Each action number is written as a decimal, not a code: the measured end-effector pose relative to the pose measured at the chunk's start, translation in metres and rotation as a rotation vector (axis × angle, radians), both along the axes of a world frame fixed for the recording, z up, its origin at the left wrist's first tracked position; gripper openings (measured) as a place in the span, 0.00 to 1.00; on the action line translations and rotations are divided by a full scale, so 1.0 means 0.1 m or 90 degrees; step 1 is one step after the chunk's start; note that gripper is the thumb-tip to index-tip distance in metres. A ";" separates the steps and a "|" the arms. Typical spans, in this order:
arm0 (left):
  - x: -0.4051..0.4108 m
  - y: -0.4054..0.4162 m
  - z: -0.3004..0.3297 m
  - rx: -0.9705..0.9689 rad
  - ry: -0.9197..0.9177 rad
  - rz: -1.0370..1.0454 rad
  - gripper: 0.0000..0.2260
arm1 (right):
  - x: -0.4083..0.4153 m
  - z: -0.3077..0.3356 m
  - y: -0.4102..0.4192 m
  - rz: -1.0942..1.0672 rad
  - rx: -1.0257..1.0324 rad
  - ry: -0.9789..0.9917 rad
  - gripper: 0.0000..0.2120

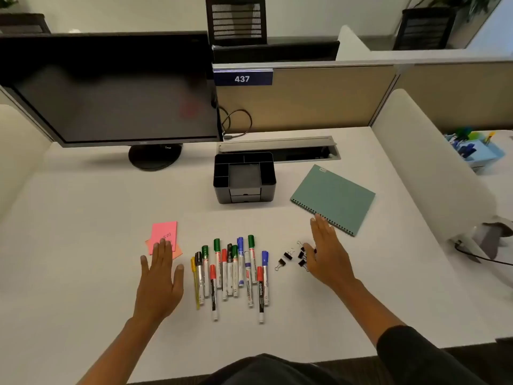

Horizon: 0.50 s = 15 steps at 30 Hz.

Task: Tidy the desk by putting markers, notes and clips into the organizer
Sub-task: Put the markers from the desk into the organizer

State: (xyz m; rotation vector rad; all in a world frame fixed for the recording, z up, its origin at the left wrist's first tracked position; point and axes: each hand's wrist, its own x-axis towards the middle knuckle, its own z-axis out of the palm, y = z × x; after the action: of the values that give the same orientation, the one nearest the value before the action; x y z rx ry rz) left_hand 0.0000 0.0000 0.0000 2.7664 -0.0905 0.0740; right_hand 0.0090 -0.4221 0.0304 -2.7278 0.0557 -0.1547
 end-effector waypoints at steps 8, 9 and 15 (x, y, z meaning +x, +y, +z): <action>0.02 -0.35 0.28 -0.067 -0.218 0.010 0.15 | 0.25 0.19 0.71 -0.029 0.154 0.181 0.07; 0.01 -0.39 0.28 -0.076 -0.213 0.012 0.15 | 0.27 0.16 0.80 -0.028 0.161 0.202 0.08; -0.14 -0.56 0.24 -0.114 -0.180 0.004 0.17 | 0.31 0.03 1.18 -0.061 0.139 0.288 0.14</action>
State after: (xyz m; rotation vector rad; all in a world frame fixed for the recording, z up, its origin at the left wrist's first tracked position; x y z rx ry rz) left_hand -0.0141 -0.0562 0.0244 2.5596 -0.1416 0.4527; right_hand 0.0404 -0.3039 0.0335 -2.4892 0.3112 0.4200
